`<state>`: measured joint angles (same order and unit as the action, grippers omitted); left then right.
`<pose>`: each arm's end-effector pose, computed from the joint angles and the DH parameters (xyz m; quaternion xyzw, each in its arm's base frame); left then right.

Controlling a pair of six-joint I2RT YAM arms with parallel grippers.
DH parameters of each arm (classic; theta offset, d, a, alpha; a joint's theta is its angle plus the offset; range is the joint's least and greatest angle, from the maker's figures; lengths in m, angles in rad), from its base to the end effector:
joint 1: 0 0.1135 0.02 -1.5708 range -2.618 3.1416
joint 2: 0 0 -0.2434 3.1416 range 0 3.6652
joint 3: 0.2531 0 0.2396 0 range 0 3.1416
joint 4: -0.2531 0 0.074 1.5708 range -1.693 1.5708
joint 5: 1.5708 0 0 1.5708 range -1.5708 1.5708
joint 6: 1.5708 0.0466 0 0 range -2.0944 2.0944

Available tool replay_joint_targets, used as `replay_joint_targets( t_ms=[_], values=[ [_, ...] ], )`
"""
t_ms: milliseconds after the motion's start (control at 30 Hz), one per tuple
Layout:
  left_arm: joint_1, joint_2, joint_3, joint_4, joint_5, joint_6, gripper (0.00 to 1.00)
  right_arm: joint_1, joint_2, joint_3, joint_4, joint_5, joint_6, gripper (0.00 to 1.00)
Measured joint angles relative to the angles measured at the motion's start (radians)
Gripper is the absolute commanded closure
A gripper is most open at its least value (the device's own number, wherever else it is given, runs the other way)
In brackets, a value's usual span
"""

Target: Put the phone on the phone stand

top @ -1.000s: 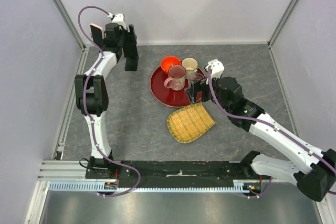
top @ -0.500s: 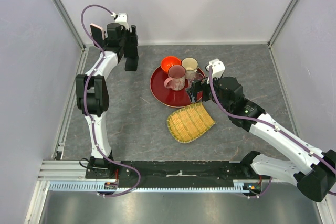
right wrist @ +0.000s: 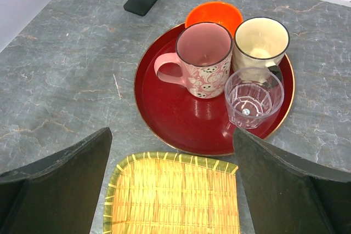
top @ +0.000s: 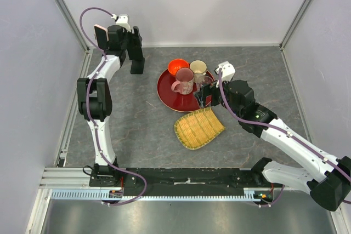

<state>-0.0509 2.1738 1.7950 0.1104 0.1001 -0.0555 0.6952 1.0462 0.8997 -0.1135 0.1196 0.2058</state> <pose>0.5109 -0.0307 0.2520 0.0285 0.7944 -0.0719 0.6024 0.1975 0.1575 0.3187 -0.1564 0.7766 0.2222 0.5683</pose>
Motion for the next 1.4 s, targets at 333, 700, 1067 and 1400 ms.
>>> replay_joint_targets(
  t_ms=[333, 700, 1067, 1400],
  values=[
    [0.011, 0.000, 0.006, -0.007, 0.033, -0.008, 0.50, -0.005, 0.000, 0.000, 0.000, -0.010, 0.002, 0.02],
    [0.012, 0.000, 0.007, -0.013, 0.034, -0.006, 0.09, -0.005, 0.000, 0.000, 0.000, -0.014, 0.008, 0.02],
    [0.019, 0.055, 0.076, -0.121, 0.034, -0.003, 0.05, -0.006, 0.000, -0.001, 0.000, -0.014, 0.008, 0.02],
    [0.021, 0.048, 0.055, -0.122, 0.067, -0.003, 0.04, -0.008, -0.009, -0.007, 0.001, -0.014, 0.008, 0.02]
  ],
)
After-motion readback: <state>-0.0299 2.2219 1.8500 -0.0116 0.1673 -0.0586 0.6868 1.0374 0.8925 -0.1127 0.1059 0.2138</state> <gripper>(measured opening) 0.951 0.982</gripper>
